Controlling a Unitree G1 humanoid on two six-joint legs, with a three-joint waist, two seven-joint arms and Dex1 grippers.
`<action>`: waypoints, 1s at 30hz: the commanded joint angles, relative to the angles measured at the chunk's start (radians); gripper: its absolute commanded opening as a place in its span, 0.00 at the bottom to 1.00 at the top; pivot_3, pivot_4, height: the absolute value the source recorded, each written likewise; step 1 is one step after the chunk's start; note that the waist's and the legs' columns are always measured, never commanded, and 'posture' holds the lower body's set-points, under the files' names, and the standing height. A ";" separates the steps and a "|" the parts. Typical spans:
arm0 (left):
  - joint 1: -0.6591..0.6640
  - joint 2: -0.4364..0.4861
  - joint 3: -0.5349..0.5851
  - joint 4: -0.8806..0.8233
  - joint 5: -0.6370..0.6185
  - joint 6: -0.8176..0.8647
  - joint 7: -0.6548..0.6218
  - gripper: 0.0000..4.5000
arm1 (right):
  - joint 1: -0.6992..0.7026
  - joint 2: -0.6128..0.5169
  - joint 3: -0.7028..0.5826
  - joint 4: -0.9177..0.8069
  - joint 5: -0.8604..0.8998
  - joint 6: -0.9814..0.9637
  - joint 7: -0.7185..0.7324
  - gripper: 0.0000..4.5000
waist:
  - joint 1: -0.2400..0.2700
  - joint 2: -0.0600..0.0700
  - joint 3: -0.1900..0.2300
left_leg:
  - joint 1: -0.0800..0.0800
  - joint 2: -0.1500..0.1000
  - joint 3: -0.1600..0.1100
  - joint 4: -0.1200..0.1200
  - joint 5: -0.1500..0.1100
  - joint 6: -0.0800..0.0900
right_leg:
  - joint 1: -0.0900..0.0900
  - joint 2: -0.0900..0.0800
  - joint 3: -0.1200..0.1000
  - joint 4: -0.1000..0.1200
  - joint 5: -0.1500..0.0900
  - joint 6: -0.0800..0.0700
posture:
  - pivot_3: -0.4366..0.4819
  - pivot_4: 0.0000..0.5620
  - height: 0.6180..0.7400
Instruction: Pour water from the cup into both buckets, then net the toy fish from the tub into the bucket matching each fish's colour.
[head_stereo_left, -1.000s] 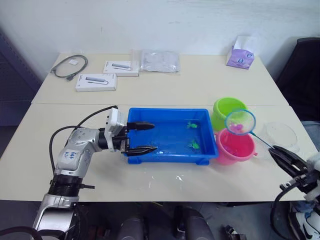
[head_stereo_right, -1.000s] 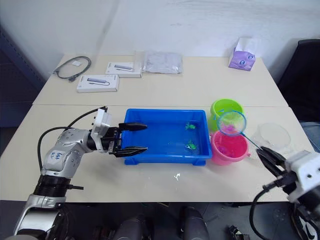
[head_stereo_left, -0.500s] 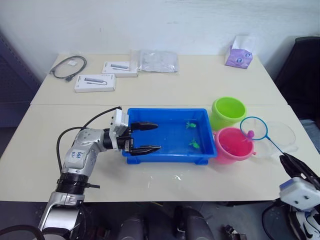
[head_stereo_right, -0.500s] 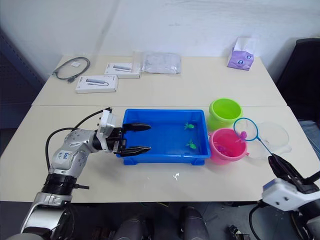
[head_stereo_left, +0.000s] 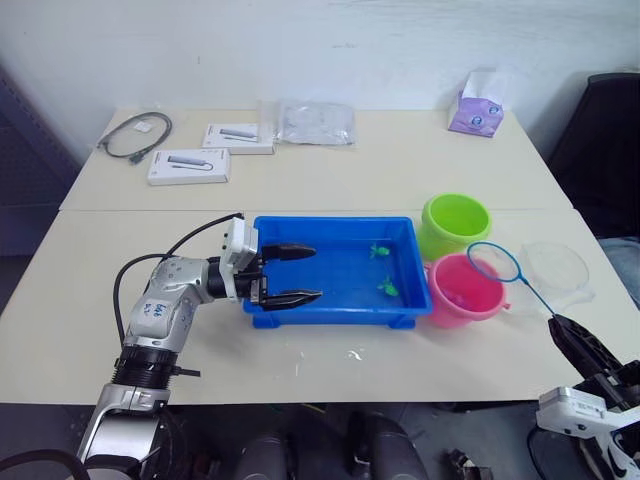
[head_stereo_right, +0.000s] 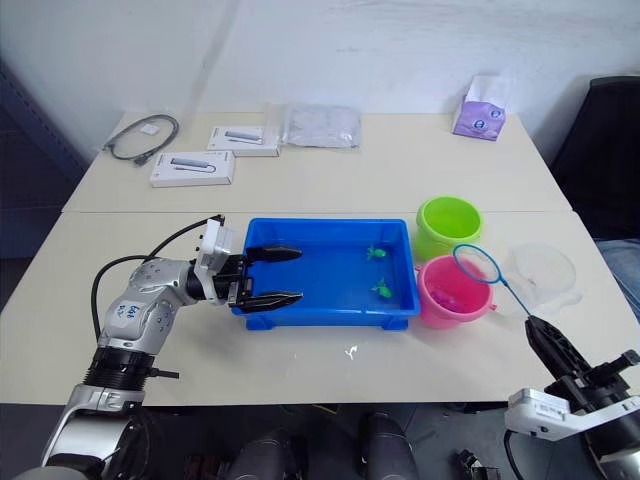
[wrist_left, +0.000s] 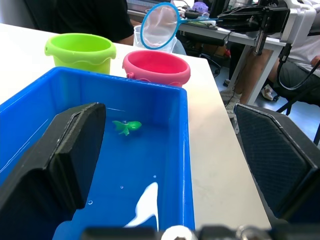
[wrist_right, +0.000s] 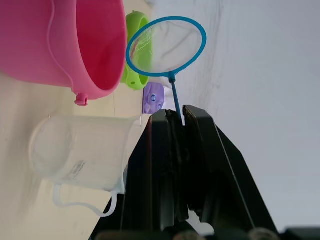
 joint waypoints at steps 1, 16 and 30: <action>-0.002 0.020 0.016 -0.025 -0.005 0.000 0.000 0.98 | 0.007 -0.024 0.058 -0.045 0.257 0.083 0.083 0.00 | 0.000 0.000 0.000 | 0.000 0.000 0.000 0.000 0.000 0.000 | 0.000 0.000 0.000 0.000 0.000 0.000 | 0.48 0.27 1.00; 0.040 0.148 0.083 0.017 -0.003 -0.012 -0.026 0.98 | -0.359 -0.417 0.448 -0.299 0.655 0.848 0.526 0.00 | 0.015 -0.001 0.000 | 0.000 0.000 -0.003 0.000 -0.001 0.003 | 0.000 -0.004 -0.004 0.000 -0.001 -0.001 | 0.48 0.27 1.00; 0.015 0.082 0.056 0.039 0.006 -0.024 -0.003 0.98 | -0.695 -0.480 0.701 -0.194 0.408 0.934 0.658 0.00 | 0.023 -0.001 0.000 | -0.004 -0.001 -0.001 0.002 -0.001 0.003 | -0.002 -0.001 -0.006 0.000 0.000 0.000 | 0.48 0.27 1.00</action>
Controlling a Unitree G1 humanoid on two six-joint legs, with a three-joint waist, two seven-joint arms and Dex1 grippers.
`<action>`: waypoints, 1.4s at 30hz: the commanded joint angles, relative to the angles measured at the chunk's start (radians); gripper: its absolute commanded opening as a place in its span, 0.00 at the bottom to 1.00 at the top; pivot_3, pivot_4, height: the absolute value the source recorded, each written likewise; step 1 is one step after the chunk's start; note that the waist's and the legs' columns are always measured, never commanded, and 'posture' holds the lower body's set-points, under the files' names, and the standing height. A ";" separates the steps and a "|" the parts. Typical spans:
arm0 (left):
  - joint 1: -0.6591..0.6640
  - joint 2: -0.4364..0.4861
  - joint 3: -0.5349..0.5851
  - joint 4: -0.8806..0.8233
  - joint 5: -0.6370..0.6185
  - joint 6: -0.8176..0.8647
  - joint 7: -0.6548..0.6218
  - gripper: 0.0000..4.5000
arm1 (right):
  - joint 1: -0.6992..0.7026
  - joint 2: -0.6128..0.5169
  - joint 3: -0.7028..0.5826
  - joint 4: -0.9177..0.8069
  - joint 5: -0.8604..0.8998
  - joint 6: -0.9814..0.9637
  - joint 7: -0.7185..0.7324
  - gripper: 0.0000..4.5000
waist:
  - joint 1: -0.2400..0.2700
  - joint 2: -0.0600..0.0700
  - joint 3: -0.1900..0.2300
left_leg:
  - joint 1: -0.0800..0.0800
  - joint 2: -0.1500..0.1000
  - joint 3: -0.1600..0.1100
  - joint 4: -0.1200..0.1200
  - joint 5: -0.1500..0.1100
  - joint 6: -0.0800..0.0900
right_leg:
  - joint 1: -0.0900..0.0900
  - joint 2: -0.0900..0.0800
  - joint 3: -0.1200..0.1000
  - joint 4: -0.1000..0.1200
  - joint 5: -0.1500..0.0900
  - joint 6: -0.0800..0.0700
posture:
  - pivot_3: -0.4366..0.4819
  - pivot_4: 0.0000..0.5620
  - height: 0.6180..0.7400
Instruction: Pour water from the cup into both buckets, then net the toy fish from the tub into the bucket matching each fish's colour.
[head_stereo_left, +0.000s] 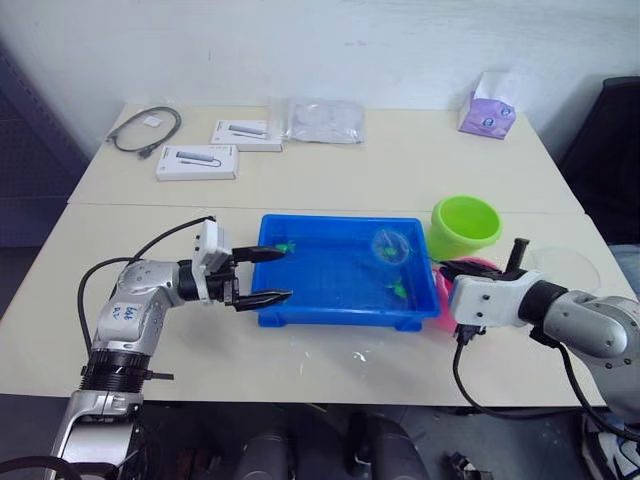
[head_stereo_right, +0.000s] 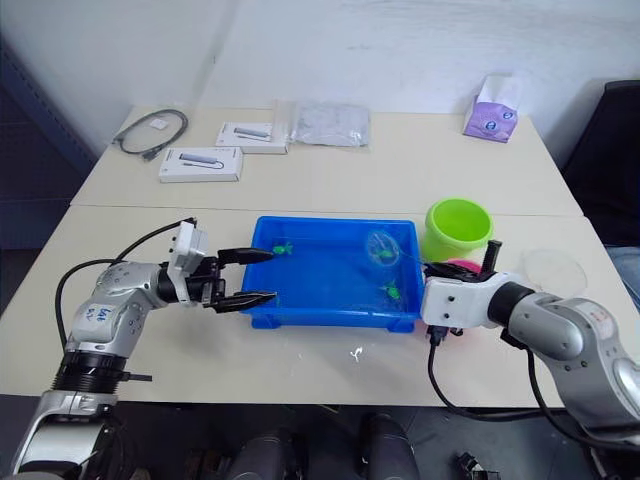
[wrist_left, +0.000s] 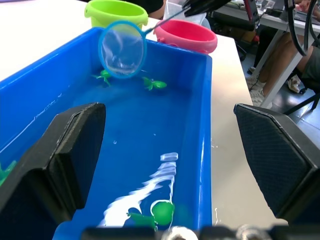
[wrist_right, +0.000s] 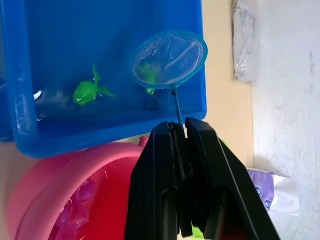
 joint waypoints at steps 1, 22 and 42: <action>-0.017 -0.017 0.002 0.001 0.000 -0.021 0.006 0.98 | -0.026 -0.033 -0.005 -0.006 -0.035 0.023 0.047 0.00 | 0.001 0.000 0.000 | 0.000 0.000 0.000 0.000 0.000 0.000 | 0.000 0.000 0.000 0.000 0.000 0.000 | 0.48 0.27 1.00; -0.042 -0.043 0.004 0.040 0.015 -0.048 -0.001 0.98 | -0.136 -0.072 0.101 -0.137 0.022 0.351 0.405 0.00 | 0.000 0.000 0.000 | 0.000 0.000 -0.002 0.004 0.000 0.000 | 0.001 0.000 -0.002 0.001 0.000 0.000 | 0.48 0.27 1.00; 0.003 -0.008 0.028 -0.019 0.000 -0.032 0.029 0.98 | -0.261 0.101 0.015 -0.064 0.330 0.684 0.286 0.00 | -0.003 0.000 0.000 | -0.001 0.000 -0.003 0.004 0.000 0.000 | 0.001 -0.005 -0.002 0.001 0.000 0.000 | 0.48 0.27 1.00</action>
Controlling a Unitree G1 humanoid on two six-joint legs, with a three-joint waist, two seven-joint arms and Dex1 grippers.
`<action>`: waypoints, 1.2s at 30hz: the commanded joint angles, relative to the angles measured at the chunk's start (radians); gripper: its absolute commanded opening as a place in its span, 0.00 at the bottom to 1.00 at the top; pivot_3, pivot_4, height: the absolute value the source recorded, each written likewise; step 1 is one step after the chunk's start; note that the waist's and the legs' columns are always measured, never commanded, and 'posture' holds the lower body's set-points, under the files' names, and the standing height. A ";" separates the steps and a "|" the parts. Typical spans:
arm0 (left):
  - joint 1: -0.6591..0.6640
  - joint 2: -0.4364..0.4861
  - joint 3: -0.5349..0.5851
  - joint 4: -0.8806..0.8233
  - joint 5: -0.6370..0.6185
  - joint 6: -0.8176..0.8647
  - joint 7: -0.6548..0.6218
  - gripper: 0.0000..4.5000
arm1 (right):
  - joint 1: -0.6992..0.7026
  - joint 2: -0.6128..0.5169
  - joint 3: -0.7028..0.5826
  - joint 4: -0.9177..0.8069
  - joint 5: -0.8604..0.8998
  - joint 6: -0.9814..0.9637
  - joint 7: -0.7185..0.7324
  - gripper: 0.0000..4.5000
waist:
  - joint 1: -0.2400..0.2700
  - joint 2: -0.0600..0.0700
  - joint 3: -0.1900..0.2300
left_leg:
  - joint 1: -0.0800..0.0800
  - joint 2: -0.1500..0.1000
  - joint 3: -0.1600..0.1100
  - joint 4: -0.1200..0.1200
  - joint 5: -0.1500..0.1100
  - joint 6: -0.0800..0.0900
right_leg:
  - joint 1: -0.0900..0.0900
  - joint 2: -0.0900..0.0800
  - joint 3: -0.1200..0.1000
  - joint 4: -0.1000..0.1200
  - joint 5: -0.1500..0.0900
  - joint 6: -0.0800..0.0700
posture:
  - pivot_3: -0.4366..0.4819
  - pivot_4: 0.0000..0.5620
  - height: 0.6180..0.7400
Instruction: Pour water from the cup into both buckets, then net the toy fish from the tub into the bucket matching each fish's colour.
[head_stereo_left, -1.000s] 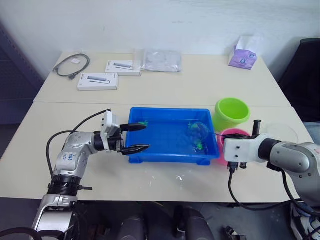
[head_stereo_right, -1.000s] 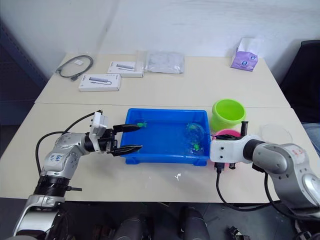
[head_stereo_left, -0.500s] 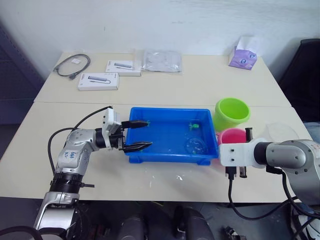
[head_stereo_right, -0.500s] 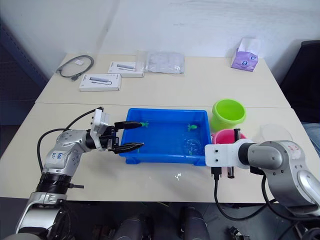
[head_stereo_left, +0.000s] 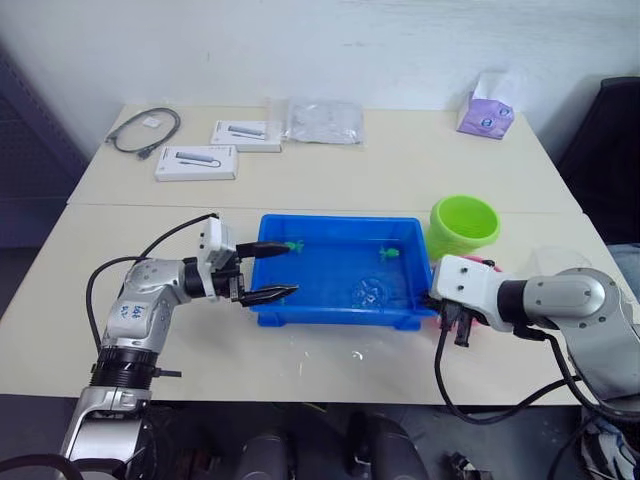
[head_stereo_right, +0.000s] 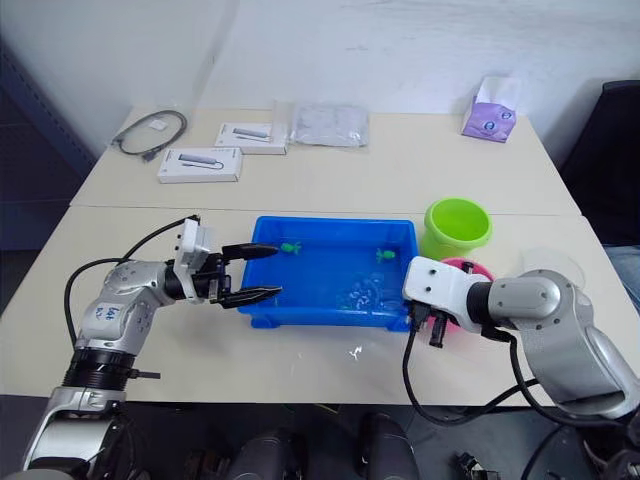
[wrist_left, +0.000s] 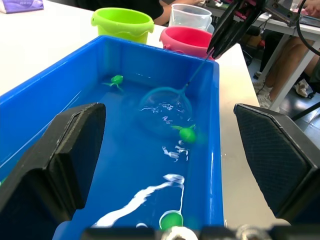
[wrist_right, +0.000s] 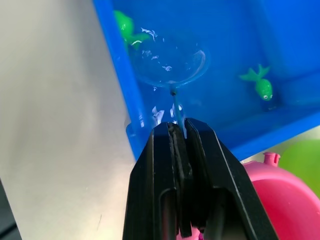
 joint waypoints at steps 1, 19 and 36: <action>0.002 0.013 0.025 -0.050 -0.016 0.003 0.009 0.98 | -0.034 0.013 -0.052 0.025 0.028 -0.027 -0.051 0.00 | -0.001 0.000 0.000 | 0.000 0.000 0.000 0.000 0.000 0.000 | 0.000 0.000 0.000 0.000 0.000 0.000 | 0.48 0.27 1.00; 0.074 0.147 0.046 -0.088 -0.013 0.027 -0.057 0.98 | -0.097 -0.051 0.207 0.180 -0.100 -0.456 -0.001 0.00 | -0.024 0.000 0.000 | 0.000 0.001 0.001 0.000 0.000 -0.001 | -0.001 0.001 0.000 0.000 0.000 0.000 | 0.48 0.27 1.00; 0.126 0.258 0.087 -0.050 0.009 -0.012 -0.076 0.98 | -0.247 0.236 0.187 0.289 0.115 -0.194 0.012 0.00 | -0.022 0.000 0.000 | -0.002 0.001 0.001 0.000 -0.001 0.000 | -0.003 0.000 0.000 0.004 0.000 0.000 | 0.48 0.27 1.00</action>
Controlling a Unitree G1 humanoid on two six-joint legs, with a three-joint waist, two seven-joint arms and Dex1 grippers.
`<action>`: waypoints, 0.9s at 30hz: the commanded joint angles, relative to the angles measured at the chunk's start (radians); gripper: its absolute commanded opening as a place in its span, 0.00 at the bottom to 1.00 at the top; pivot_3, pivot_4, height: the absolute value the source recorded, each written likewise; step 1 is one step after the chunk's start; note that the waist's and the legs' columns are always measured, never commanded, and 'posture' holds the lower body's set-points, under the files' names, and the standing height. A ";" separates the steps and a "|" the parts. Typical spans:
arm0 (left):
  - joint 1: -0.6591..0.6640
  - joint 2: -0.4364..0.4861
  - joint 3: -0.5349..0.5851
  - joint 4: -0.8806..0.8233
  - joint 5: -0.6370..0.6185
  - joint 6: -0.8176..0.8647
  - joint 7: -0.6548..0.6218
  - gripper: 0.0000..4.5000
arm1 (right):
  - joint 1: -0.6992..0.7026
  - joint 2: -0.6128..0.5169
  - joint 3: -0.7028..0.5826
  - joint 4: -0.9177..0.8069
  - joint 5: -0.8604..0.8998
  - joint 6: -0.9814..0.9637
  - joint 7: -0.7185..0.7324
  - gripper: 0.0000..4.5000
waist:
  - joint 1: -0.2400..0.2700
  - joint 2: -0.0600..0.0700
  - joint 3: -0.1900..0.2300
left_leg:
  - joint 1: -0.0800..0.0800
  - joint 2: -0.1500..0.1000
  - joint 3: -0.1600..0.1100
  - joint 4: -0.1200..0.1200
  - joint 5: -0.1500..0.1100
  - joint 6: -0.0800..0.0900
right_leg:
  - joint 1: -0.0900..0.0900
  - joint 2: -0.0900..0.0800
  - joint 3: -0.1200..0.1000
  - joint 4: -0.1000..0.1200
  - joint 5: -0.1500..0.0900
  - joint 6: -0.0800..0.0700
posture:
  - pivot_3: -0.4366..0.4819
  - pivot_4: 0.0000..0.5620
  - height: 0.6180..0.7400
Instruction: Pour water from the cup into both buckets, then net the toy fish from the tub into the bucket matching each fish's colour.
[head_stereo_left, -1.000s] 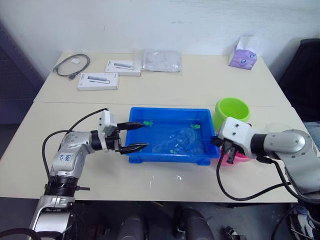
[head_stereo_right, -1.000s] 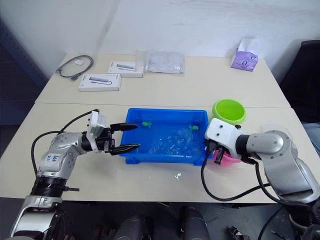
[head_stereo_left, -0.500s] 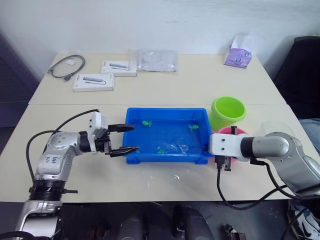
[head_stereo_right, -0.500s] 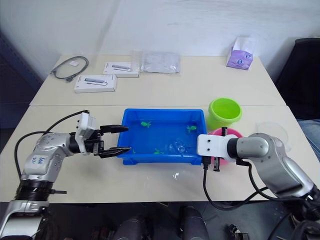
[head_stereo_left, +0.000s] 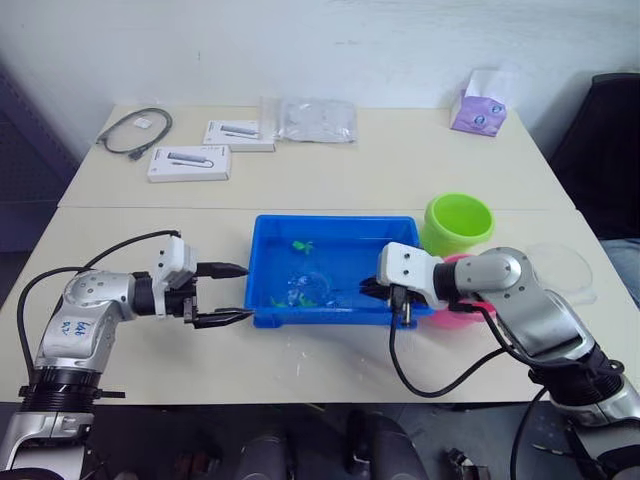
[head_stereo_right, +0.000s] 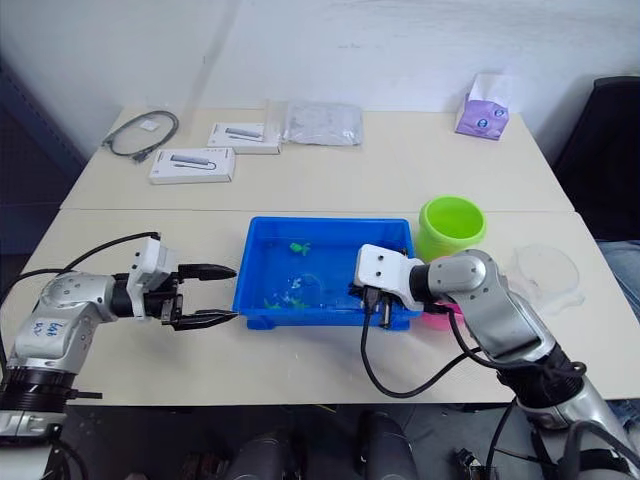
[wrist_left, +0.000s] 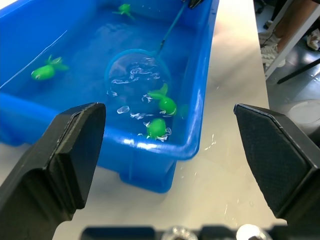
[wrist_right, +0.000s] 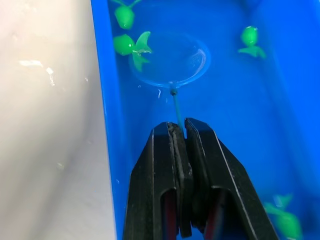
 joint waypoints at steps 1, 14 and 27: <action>0.005 0.024 0.044 0.001 0.000 -0.025 -0.002 0.98 | -0.028 0.026 -0.066 -0.015 0.087 0.079 -0.002 0.00 | -0.001 0.000 0.000 | 0.000 0.000 0.000 0.000 0.000 0.000 | 0.000 0.000 0.000 0.000 0.000 0.000 | 0.48 0.27 1.00; 0.028 0.037 0.077 0.003 -0.005 -0.032 0.003 0.98 | -0.027 -0.026 -0.099 -0.005 0.145 0.089 -0.013 0.00 | -0.002 0.000 0.000 | -0.004 0.000 0.002 0.000 0.000 0.000 | -0.006 0.000 0.001 0.002 0.000 0.000 | 0.48 0.27 1.00; 0.068 0.090 0.096 0.038 0.016 -0.076 -0.024 0.98 | -0.106 -0.051 0.097 0.068 -0.081 -0.156 0.019 0.00 | -0.014 0.000 0.000 | -0.009 0.000 0.004 0.001 0.000 0.000 | -0.011 0.002 -0.006 0.003 0.000 0.000 | 0.48 0.27 1.00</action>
